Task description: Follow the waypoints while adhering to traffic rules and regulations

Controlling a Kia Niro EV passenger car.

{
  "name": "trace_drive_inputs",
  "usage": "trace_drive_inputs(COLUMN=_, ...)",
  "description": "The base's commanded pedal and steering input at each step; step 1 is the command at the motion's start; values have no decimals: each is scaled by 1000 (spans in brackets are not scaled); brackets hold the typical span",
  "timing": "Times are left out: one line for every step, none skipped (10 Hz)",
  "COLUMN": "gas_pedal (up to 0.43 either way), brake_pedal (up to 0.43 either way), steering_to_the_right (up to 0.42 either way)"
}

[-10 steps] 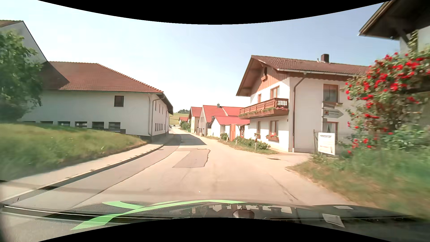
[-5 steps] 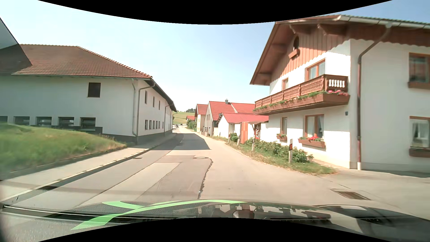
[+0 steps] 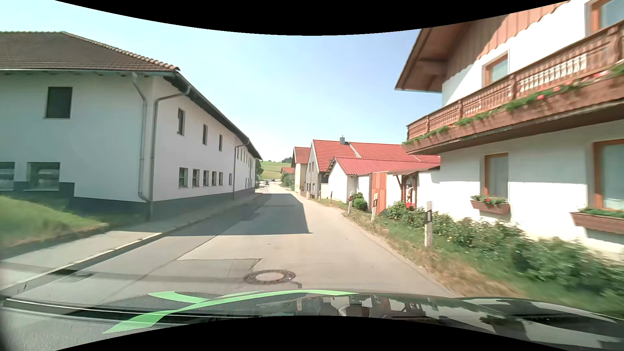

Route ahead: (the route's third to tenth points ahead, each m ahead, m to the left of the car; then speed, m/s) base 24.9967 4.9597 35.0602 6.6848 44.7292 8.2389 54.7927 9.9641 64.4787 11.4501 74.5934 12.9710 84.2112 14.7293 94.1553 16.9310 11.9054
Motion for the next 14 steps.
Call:
trace_drive_inputs(gas_pedal=150, brake_pedal=0, steering_to_the_right=-35)
trace_drive_inputs(gas_pedal=150, brake_pedal=0, steering_to_the_right=-35)
trace_drive_inputs(gas_pedal=150, brake_pedal=0, steering_to_the_right=-36)
trace_drive_inputs(gas_pedal=150, brake_pedal=0, steering_to_the_right=-37)
trace_drive_inputs(gas_pedal=157, brake_pedal=0, steering_to_the_right=-38)
trace_drive_inputs(gas_pedal=157, brake_pedal=0, steering_to_the_right=-39)
trace_drive_inputs(gas_pedal=157, brake_pedal=0, steering_to_the_right=-39)
trace_drive_inputs(gas_pedal=157, brake_pedal=0, steering_to_the_right=-39)
trace_drive_inputs(gas_pedal=157, brake_pedal=0, steering_to_the_right=-39)
trace_drive_inputs(gas_pedal=157, brake_pedal=0, steering_to_the_right=-37)
trace_drive_inputs(gas_pedal=157, brake_pedal=0, steering_to_the_right=-34)
trace_drive_inputs(gas_pedal=157, brake_pedal=0, steering_to_the_right=-31)
trace_drive_inputs(gas_pedal=169, brake_pedal=0, steering_to_the_right=-28)
trace_drive_inputs(gas_pedal=169, brake_pedal=0, steering_to_the_right=-28)
